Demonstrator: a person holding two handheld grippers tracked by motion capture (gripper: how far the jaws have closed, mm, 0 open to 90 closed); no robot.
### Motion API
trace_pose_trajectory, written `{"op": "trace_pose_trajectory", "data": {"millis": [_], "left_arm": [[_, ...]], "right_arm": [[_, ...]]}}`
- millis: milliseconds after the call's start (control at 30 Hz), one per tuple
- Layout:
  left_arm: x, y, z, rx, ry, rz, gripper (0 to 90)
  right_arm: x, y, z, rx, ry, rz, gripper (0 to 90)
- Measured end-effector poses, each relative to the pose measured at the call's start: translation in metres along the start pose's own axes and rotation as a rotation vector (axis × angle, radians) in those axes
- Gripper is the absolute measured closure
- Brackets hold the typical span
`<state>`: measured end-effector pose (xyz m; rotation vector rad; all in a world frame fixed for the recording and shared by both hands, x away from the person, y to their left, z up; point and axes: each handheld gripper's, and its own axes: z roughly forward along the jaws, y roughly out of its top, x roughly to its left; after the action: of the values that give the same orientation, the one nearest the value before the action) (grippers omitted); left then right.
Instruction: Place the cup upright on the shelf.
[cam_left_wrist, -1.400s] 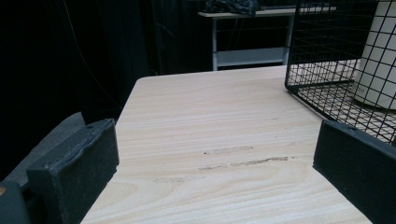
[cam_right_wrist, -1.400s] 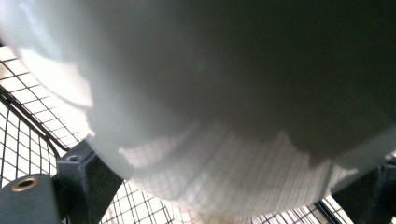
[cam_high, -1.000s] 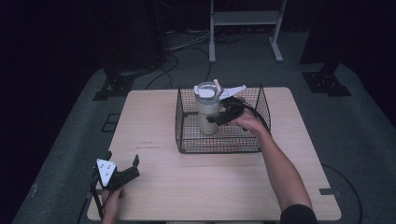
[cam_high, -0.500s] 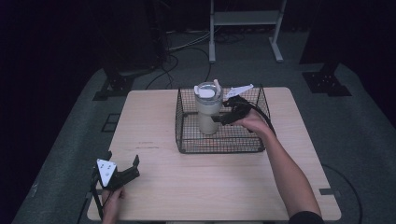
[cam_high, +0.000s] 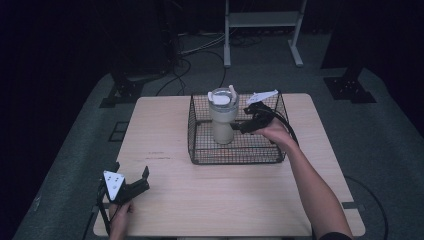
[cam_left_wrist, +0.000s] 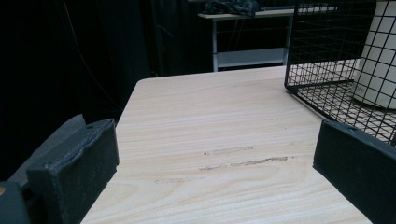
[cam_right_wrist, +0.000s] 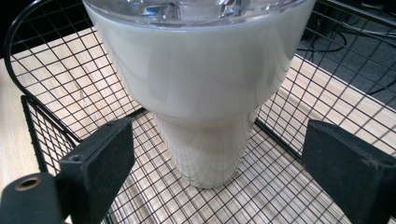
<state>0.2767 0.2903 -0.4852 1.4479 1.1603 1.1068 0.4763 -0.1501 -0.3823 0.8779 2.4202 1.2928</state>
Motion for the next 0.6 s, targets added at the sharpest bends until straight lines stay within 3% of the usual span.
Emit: {"op": "trace_pose_trajectory", "data": {"millis": [600], "left_arm": [[0.0,0.0,0.0,0.001,0.0,0.001,0.0]], "right_arm": [[0.01,-0.003,-0.027,-0.01,-0.035,0.003,9.0]]}}
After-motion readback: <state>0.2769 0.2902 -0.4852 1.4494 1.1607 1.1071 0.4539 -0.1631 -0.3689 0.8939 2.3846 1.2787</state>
